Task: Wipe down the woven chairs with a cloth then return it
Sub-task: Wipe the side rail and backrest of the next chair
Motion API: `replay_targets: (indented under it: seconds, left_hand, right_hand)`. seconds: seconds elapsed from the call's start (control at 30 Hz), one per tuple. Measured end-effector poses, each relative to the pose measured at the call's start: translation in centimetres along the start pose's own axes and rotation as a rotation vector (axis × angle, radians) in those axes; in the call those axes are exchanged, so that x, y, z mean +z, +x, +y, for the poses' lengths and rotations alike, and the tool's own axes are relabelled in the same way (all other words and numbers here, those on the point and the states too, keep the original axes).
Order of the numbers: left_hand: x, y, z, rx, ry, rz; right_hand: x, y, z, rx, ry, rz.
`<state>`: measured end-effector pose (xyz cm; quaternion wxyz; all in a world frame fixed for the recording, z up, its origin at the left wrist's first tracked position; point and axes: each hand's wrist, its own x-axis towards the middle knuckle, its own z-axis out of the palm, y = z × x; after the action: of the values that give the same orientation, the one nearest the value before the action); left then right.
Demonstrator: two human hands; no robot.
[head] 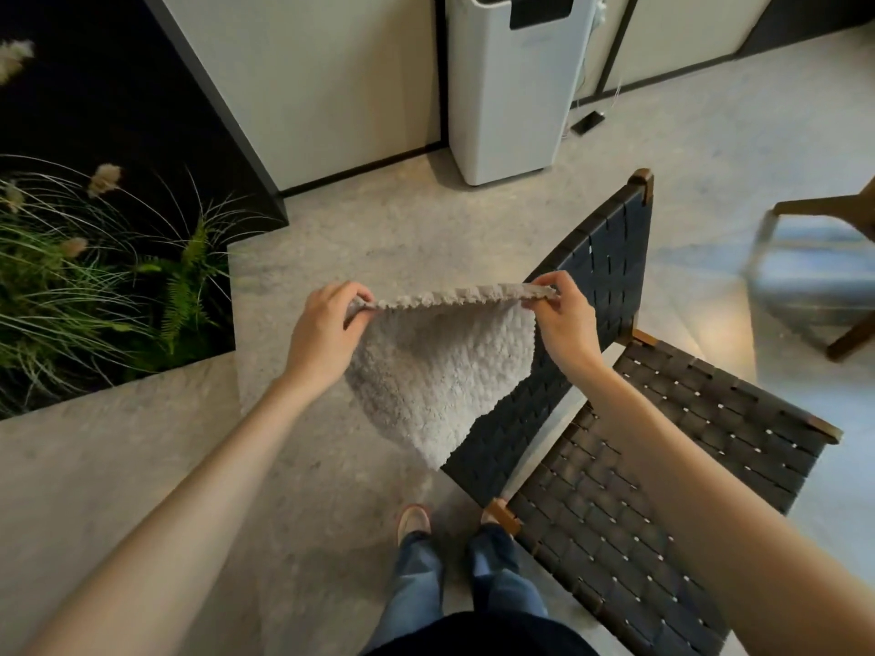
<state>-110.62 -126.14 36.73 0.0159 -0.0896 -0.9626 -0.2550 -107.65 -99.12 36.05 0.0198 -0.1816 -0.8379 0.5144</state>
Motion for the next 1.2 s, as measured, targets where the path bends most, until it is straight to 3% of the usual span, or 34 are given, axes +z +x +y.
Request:
replay_targets:
  seconds: [0.13,0.33,0.43,0.5,0.7,0.77,0.9,1.0,1.1,1.2]
  left_hand:
    - [0.8,0.9,-0.1,0.062,0.041,0.010]
    - [3.8,-2.8,-0.5,0.247,0.013,-0.126]
    - [5.3,-5.5,0.2,0.362,-0.036,-0.286]
    - [6.1,-6.8,0.9,0.323,-0.080,-0.429]
    - [9.4,-7.0,3.0,0.352,-0.120,-0.487]
    - [10.3,-6.7,2.9,0.279,-0.060,-0.557]
    - [11.2,-5.3,1.7,0.009,-0.050,-0.457]
    - [11.6,-4.0,1.2,-0.066,-0.088,-0.542]
    - [11.5,-2.9,1.0,-0.163,-0.174,-0.611]
    - [11.2,-2.7,0.6,-0.190,-0.140,-0.609]
  right_hand:
    - [0.1,0.2,0.0,0.034,0.002,0.062]
    - [1.4,-1.9,6.2,0.239,-0.038,0.021]
    - [2.6,-1.1,8.1,0.392,0.065,0.008]
    - [3.5,-0.2,9.0,0.474,0.139,0.007]
    - [4.1,2.6,10.3,0.633,0.342,0.087]
    - [4.0,2.8,10.3,0.614,0.248,0.024]
    - [4.3,2.7,10.2,0.547,0.024,-0.152]
    - [4.7,2.6,10.0,0.485,0.006,-0.245]
    - [4.9,2.7,9.4,0.312,-0.120,-0.180]
    - [5.2,2.8,8.9,0.109,-0.416,-0.148]
